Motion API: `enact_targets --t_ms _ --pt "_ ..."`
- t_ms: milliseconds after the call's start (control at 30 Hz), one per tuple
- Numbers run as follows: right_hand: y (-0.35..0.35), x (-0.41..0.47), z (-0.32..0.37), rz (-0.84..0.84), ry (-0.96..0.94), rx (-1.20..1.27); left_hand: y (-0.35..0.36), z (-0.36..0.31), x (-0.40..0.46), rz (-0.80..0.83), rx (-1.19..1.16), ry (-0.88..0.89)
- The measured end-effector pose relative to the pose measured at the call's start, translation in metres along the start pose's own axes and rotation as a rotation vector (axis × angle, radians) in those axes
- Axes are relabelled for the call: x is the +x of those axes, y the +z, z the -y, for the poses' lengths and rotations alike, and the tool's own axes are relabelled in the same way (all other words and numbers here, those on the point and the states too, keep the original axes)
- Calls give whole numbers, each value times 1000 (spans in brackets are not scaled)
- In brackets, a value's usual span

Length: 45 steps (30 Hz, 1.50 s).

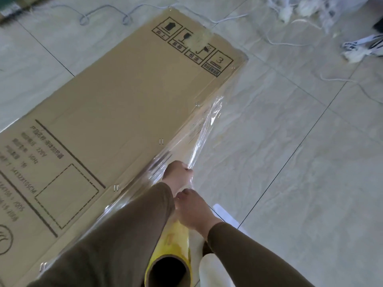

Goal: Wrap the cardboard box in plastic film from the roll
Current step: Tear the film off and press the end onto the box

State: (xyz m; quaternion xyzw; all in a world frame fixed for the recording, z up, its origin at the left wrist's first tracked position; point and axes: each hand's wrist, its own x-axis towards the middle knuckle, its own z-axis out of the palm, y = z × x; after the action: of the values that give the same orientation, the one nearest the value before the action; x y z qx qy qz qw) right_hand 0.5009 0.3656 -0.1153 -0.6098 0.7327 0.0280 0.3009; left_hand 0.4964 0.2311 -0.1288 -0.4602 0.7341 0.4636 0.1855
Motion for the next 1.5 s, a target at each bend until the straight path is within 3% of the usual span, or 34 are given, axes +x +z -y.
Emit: enact_targets --t_ms 33,100,167,200,267,367,433,500,567,633,800,900,1000,1133,1267,1367,1500 --pt "4 -6 -5 -116 13 -48 -3 8 -1 16 -75 0" --pt "12 -16 -16 -462 209 165 -8 19 -5 30 -107 14" --pt "0 -16 -17 -763 478 447 -11 23 -9 -15 -9 48" --pt "-5 -8 -16 -816 625 663 -10 23 -12 -37 44 65" --pt "-18 8 -23 -771 856 1133 -7 23 -21 -54 52 98" --pt "-28 31 -34 -449 1082 1725 -2 24 -37 -60 -102 122" --pt "-26 42 -36 -259 1096 1867 1 21 -49 -41 -224 142" --pt "-17 48 -37 -175 1073 2022 4 18 -57 -31 -267 160" --pt "-9 53 -35 -163 966 2270 4 18 -60 -46 -275 157" --pt "-1 57 -33 -273 899 2409 -1 18 -62 -99 -278 158" --pt "16 61 -27 -592 1342 2401 -15 24 -66 -305 -213 232" --pt "28 61 -27 -654 1365 2341 -15 27 -70 -322 -419 211" --pt "36 65 -26 -610 1438 2193 -14 20 -76 -357 -668 200" --pt "47 70 -16 -527 1269 1901 -13 10 -79 -403 -726 126" --pt "49 73 -4 -492 1128 1694 -22 3 -76 -352 -445 196" --pt "46 77 -4 -501 1117 1642 -33 4 -84 -397 -236 303" --pt "43 85 5 -509 1113 1651 -47 9 -110 -511 -259 346"
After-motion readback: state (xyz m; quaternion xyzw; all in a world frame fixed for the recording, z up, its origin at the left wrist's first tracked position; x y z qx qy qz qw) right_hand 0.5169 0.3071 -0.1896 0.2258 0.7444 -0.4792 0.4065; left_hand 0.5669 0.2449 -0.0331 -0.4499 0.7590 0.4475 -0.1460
